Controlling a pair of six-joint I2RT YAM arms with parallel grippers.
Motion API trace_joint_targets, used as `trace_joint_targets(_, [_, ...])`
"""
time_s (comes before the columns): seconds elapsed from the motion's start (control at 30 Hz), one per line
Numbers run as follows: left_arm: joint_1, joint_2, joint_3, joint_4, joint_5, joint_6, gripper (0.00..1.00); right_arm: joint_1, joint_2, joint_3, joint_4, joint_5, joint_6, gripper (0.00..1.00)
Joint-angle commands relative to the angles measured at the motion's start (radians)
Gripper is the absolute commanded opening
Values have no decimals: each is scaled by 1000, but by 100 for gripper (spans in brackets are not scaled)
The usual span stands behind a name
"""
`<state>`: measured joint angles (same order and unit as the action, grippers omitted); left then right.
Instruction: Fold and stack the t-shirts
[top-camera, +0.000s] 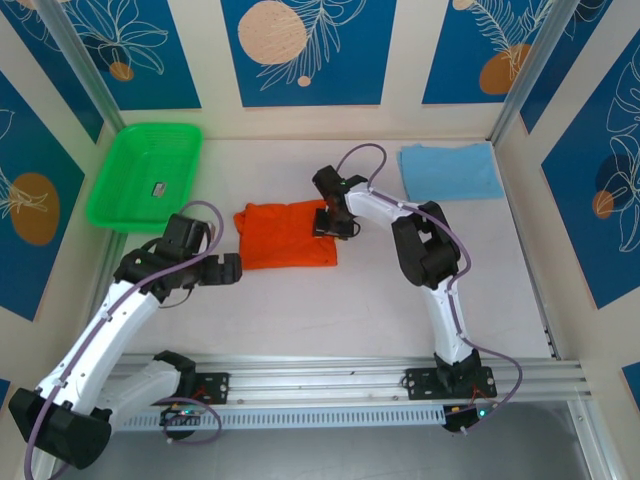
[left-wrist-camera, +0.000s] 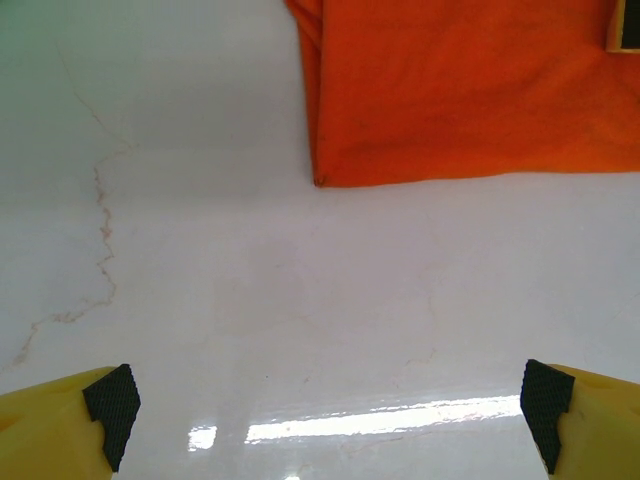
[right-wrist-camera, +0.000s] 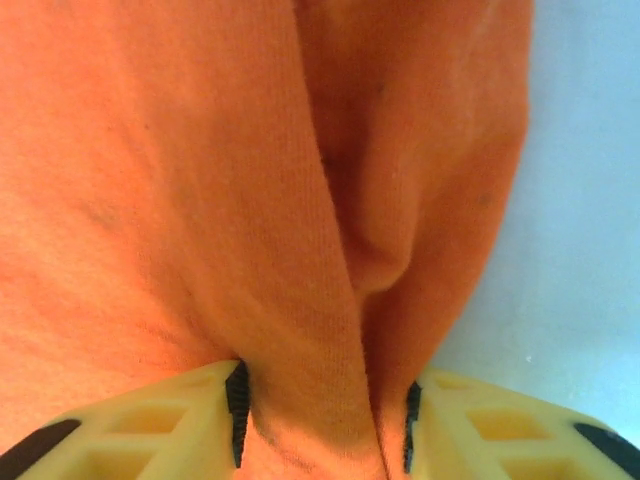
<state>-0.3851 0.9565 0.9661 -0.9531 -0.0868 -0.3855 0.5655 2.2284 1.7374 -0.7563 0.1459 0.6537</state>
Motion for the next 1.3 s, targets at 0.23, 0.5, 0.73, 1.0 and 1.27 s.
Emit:
trace_joint_targets(0.23, [-8,-62,-12,24,5,16,100,-10,24,80,-44,131,-61,3])
trace_joint_targets(0.5, [-8,-71,-13,25,4,18,100,-166,-25,173,-69,228,-238,0])
trace_joint_targets(0.73, [1,-54,-10,29,7,19,100,-312,-49,249,-37,204,-394,0])
trace_joint_targets(1.0, [18,-21,-9,34,34,25,100,-382,-44,357,-3,225,-517,0])
trace_joint_targets(1.27, [29,-9,-9,38,48,27,100,-450,5,548,-69,244,-617,0])
